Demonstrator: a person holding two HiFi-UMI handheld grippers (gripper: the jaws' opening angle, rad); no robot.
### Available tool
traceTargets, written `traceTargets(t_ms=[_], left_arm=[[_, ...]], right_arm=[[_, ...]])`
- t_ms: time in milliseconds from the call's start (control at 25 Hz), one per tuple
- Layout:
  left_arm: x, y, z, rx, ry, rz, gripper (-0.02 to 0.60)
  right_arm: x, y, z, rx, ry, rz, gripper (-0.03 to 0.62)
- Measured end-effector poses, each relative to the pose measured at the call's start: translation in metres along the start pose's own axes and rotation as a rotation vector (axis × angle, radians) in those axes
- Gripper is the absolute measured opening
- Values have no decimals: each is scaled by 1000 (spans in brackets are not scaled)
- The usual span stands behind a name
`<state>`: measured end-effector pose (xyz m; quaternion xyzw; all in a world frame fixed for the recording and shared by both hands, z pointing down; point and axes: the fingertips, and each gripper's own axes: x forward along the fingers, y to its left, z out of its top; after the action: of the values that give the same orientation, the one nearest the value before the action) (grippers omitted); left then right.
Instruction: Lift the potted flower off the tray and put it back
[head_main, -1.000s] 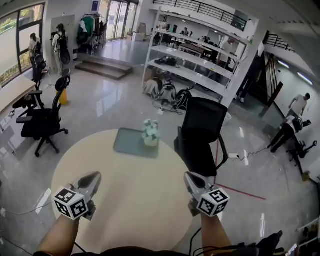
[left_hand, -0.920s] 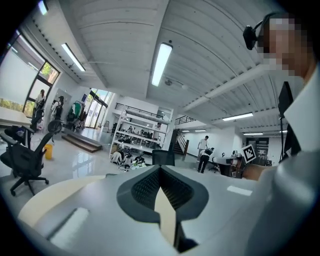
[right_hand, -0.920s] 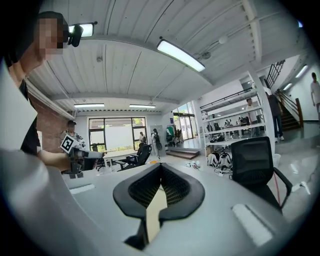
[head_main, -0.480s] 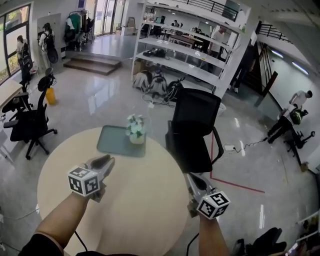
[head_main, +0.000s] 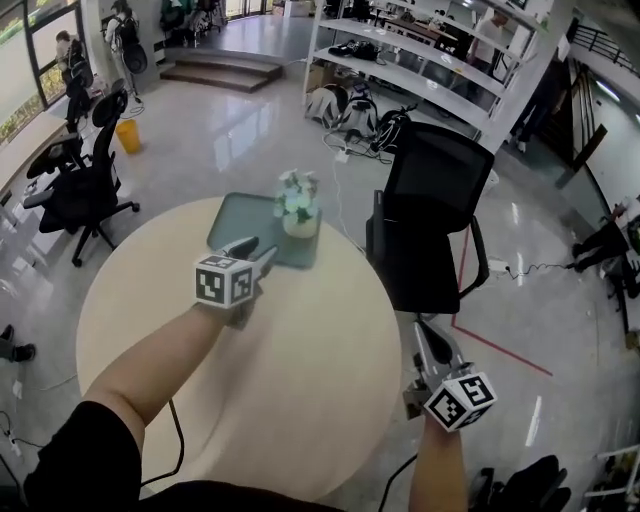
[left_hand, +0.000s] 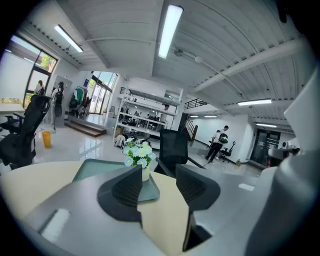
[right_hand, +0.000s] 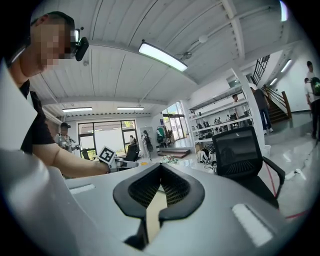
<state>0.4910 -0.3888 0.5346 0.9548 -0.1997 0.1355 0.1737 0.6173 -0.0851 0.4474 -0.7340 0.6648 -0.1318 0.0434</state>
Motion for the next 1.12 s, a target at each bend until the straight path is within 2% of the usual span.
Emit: traceTargets(t_ms=[200,280,440,640,920,1120], left_arm=[[62,23,-27,7,59,78,285],[87,32,-36,-13,80,98,335],[131,49,-47,-52,108,128,390],[178,67,-60,-37,148,182,477],[223,80,-74,-72,149,240,549],[246,92,-83,-60,167,289,566]], right_arm=[[3,-20,-22,24,10,-3,14],[4,-27,-31,35,14,-3,14],[7,-44,-44,39,34,-1,14],[14,-65,-58,46,40,1,14],[22,-88,-83,56,51,0,15],[25,-100,-96,66,57,-8,15]])
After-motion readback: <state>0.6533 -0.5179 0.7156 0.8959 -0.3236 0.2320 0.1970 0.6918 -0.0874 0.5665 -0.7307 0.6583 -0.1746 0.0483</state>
